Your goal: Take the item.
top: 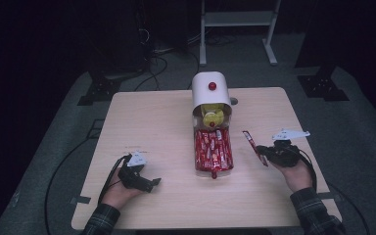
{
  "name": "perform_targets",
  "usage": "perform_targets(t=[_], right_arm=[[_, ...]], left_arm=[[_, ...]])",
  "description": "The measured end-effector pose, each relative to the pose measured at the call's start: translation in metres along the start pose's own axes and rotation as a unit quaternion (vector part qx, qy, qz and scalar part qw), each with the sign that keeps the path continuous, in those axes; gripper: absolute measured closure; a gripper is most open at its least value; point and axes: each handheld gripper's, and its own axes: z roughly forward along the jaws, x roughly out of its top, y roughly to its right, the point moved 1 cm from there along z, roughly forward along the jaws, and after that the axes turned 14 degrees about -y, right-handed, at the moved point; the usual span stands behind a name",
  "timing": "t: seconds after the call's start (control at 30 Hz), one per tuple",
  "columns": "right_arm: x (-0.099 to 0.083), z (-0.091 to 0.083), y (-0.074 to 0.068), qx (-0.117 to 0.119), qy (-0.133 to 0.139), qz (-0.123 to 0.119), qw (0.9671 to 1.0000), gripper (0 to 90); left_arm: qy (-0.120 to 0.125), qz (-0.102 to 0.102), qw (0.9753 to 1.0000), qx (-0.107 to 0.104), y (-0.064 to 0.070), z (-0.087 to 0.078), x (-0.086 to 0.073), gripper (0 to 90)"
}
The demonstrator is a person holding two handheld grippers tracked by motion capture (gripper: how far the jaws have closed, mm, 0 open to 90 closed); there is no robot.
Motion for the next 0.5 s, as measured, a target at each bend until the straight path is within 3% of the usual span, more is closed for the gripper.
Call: perform_targets(t=[0.5], right_arm=[[-0.003, 0.020, 0.001, 0.005, -0.033, -0.003, 0.9994, 87.8]], left_arm=[[0.000, 0.000, 1.0000, 0.000, 0.000, 0.000, 0.000, 0.0]])
